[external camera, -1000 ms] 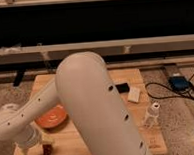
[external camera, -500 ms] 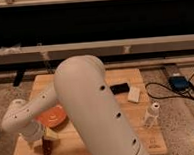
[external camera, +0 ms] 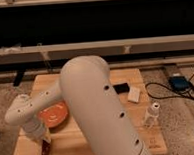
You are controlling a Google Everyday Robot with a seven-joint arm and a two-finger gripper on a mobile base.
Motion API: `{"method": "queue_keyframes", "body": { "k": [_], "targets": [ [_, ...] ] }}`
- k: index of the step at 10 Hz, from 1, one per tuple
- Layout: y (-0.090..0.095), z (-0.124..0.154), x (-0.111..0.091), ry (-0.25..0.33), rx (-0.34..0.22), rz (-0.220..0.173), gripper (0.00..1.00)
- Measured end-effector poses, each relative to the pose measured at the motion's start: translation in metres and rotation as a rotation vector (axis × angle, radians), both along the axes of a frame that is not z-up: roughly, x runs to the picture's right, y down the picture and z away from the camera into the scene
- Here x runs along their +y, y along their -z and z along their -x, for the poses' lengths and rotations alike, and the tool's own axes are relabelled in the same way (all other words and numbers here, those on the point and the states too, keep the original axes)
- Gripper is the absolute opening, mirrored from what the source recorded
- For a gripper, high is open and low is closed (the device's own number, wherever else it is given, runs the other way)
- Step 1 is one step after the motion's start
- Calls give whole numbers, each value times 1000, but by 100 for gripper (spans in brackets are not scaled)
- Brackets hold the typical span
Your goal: Place the pepper on the white sponge
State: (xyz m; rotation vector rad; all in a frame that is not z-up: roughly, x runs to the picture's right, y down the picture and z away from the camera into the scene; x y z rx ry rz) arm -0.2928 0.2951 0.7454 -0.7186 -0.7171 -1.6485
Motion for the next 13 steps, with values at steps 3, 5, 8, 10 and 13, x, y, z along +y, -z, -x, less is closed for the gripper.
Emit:
{"method": "queue_keyframes", "body": {
  "k": [3,5,8,10,13],
  "targets": [
    [4,-7,-1,-2,21,19,0],
    [10,-10,-5,-8,34,22,0],
    [31,-18,-30,-50,56,12,0],
    [51,-30,-61,-102,64,-9,0],
    [51,-64,-125,-188,86,-50,0]
  ]
}}
